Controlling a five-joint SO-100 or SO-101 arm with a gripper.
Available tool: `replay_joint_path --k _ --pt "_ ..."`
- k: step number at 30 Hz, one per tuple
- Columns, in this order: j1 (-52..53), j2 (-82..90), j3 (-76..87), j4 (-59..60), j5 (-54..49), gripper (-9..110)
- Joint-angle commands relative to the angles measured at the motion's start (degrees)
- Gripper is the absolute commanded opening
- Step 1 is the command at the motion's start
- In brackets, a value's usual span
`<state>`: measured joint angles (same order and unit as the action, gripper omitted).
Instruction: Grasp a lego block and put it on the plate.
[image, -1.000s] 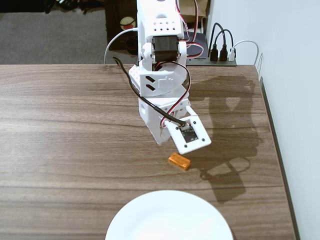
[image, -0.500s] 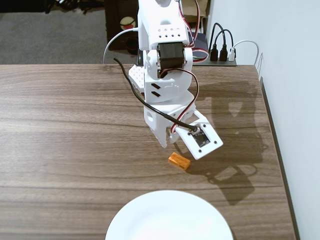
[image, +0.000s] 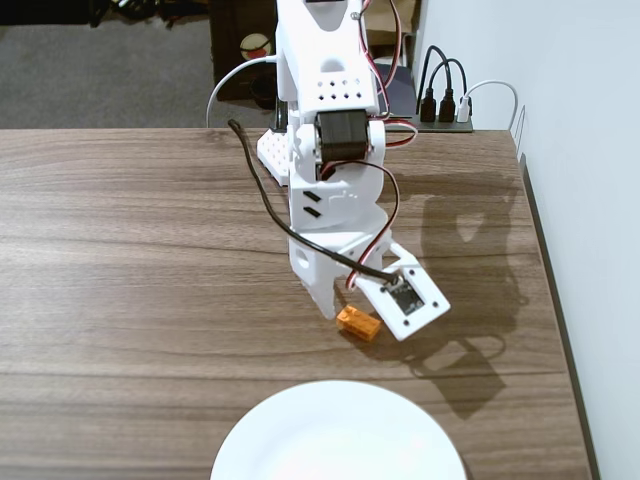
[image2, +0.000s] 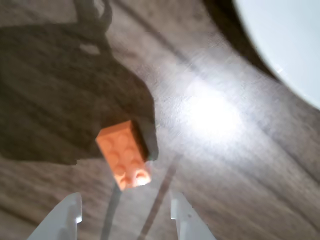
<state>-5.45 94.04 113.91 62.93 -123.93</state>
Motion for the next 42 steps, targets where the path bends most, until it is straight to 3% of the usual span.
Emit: replay_joint_path --k 1,15,21,30,42 --pt "-0.3 -0.7 -2.6 -1.8 -0.1 23" --pt "-1.1 -4.2 -2.6 -5.2 0.1 22" --pt "-1.8 -5.1 -2.5 -6.2 0.9 7" --pt "-2.7 -4.5 -2.4 -6.4 2.8 5" --pt "-8.0 7.8 -3.1 -6.2 14.4 5"
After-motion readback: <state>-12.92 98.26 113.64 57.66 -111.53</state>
